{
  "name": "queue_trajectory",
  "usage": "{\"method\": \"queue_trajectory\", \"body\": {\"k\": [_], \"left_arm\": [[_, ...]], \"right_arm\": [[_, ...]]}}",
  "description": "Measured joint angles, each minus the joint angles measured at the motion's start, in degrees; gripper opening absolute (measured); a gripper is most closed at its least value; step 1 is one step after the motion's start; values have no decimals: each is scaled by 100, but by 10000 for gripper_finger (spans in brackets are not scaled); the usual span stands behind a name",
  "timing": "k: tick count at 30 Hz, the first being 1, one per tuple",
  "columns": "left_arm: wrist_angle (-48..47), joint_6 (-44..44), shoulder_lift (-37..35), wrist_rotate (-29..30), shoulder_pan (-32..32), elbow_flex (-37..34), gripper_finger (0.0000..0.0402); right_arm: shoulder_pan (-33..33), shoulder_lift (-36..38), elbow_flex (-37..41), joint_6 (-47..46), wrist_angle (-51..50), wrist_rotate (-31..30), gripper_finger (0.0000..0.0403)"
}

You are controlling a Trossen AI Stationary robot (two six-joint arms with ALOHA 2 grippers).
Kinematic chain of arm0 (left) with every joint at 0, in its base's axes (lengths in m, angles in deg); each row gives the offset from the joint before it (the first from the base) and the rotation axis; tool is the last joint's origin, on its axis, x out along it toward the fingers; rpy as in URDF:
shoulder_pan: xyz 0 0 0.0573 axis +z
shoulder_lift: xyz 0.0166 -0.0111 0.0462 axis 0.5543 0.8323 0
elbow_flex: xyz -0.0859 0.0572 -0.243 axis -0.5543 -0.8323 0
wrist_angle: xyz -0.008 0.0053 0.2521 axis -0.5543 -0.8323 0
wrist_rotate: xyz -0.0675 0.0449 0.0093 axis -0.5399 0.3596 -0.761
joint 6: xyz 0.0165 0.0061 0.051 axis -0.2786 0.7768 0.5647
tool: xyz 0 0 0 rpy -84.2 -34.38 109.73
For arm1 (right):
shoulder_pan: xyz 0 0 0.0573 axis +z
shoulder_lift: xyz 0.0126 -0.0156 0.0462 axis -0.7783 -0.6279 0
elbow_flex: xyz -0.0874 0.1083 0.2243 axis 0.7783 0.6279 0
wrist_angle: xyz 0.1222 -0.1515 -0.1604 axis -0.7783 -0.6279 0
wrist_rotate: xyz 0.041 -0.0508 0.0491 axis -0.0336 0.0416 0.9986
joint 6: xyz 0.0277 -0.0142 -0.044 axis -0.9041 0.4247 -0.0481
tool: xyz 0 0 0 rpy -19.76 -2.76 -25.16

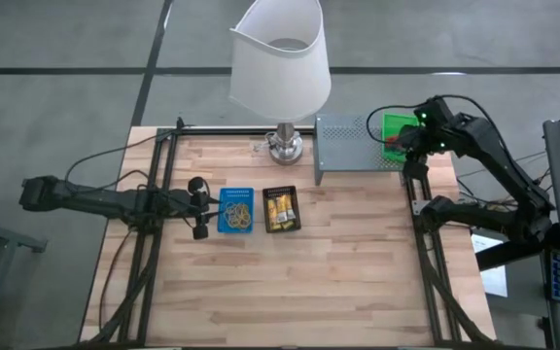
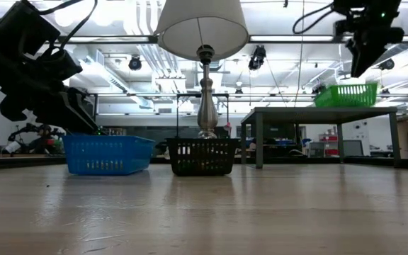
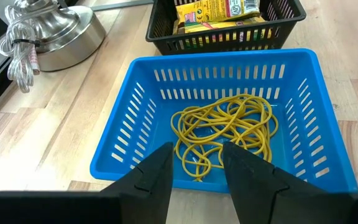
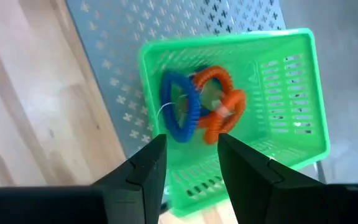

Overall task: Pick & Place Office Desk Supplies
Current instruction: Put the black bin on the shelf

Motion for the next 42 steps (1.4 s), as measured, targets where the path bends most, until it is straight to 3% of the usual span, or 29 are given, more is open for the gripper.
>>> {"method": "queue_trajectory", "body": {"k": [14, 20, 31, 42], "left_arm": [[1, 0, 0, 0, -1, 0, 143], [-1, 0, 0, 0, 0, -1, 143], [-1, 0, 0, 0, -1, 0, 143], [-1, 0, 0, 0, 1, 0, 143]], "right_arm": [[283, 47, -102, -1370, 17, 1570, 138], [1376, 40, 641, -2051, 1088, 1974, 130], [3502, -115, 1656, -2430, 3389, 1093, 130], [4903, -708, 1988, -3028, 4433, -282, 127]]}}
